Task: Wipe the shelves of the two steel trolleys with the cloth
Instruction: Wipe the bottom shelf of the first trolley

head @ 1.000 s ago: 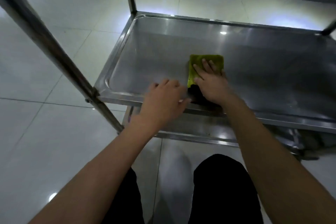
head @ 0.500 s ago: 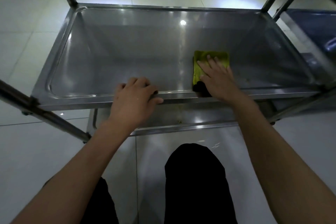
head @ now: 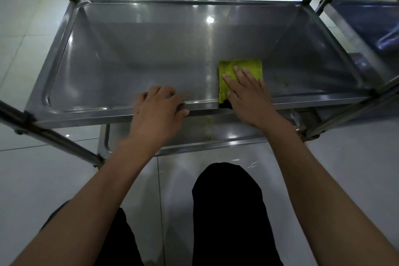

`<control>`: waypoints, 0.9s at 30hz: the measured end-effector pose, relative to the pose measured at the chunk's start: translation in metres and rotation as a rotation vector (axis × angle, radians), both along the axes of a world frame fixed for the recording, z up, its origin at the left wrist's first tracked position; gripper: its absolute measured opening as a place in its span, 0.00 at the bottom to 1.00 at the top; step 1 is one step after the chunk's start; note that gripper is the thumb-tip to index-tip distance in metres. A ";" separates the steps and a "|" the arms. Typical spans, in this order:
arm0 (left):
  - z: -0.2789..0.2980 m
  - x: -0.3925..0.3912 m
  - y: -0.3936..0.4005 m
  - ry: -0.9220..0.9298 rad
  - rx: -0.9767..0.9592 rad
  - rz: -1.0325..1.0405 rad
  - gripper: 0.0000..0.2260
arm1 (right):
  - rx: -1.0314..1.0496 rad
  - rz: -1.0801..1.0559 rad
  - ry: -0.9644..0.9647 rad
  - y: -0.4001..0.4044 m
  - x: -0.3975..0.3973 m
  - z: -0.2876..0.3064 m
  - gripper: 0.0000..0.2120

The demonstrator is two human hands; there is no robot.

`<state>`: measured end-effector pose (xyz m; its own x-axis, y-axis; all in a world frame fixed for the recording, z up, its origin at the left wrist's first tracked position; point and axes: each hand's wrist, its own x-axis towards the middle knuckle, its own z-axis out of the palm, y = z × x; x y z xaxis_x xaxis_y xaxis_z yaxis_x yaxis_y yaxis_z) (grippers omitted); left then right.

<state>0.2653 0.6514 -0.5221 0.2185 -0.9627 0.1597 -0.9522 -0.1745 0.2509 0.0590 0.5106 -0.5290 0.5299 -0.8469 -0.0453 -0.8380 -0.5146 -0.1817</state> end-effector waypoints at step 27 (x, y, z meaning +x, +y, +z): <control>-0.012 -0.033 -0.022 -0.022 -0.018 -0.073 0.08 | 0.015 -0.059 0.005 -0.003 0.008 -0.002 0.23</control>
